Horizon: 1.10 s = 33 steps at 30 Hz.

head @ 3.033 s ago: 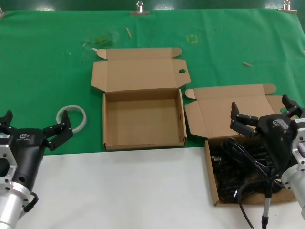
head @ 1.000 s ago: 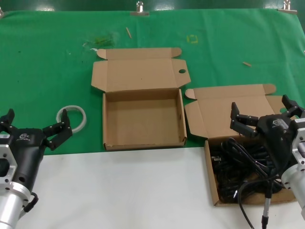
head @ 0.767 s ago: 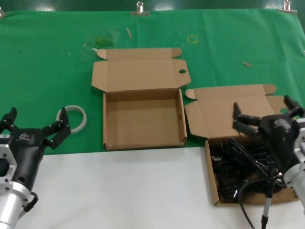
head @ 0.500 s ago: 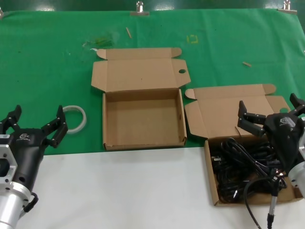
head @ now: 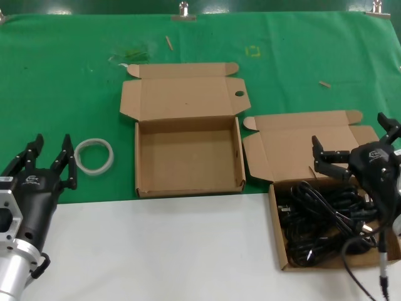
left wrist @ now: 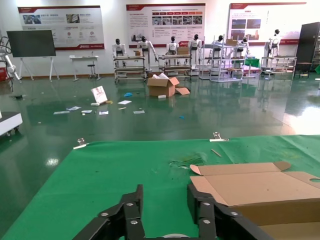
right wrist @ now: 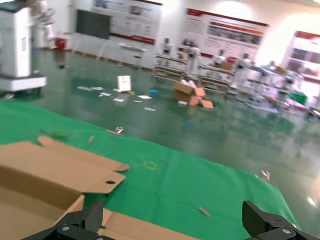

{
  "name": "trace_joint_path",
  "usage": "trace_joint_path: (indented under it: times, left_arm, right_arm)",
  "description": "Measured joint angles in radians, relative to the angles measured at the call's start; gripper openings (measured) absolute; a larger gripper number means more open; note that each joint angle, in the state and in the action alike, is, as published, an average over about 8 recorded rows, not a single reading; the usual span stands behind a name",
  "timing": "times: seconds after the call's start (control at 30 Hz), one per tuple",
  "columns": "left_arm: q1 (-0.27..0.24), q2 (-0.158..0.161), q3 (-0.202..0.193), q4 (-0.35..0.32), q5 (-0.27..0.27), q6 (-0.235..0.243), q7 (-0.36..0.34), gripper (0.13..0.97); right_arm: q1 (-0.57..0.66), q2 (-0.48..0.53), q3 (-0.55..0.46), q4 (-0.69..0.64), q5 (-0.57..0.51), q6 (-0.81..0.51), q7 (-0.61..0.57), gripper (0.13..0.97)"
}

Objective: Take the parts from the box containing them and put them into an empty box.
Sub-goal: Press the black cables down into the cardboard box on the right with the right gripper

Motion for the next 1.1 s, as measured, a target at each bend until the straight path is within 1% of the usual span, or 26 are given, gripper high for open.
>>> trace_joint_path:
  times: [0.17,0.27,0.3,0.4,0.57,0.63,0.73,0.87,1.1]
  left_arm:
    - [0.0,0.0,0.0,0.0,0.0,0.0,0.0,0.316]
    - [0.0,0.0,0.0,0.0,0.0,0.0,0.0,0.316]
    - [0.0,0.0,0.0,0.0,0.0,0.0,0.0,0.316]
    - [0.0,0.0,0.0,0.0,0.0,0.0,0.0,0.271]
    - [0.0,0.0,0.0,0.0,0.0,0.0,0.0,0.196]
    - [0.0,0.0,0.0,0.0,0.0,0.0,0.0,0.189]
    - [0.0,0.0,0.0,0.0,0.0,0.0,0.0,0.169]
    - [0.0,0.0,0.0,0.0,0.0,0.0,0.0,0.143]
    - [0.0,0.0,0.0,0.0,0.0,0.0,0.0,0.141]
  right_arm:
    - [0.011,0.067,0.002,0.004,-0.019,-0.076,-0.015,0.966]
    - [0.025,0.119,-0.012,0.003,-0.032,-0.118,0.009,0.966]
    - [0.031,0.139,-0.02,0.003,-0.037,-0.13,0.023,0.966]
    - [0.051,0.203,-0.052,0.0,-0.058,-0.171,0.09,0.966]
    - [0.096,0.318,-0.113,-0.005,-0.118,-0.265,0.246,0.966]
    - [0.117,0.359,-0.134,-0.01,-0.144,-0.313,0.305,0.966]
    - [0.151,0.407,-0.159,-0.022,-0.176,-0.395,0.361,0.966]
    - [0.21,0.448,-0.188,-0.053,-0.202,-0.52,0.37,0.966]
    - [0.333,0.484,-0.244,-0.11,-0.226,-0.763,0.362,0.966]
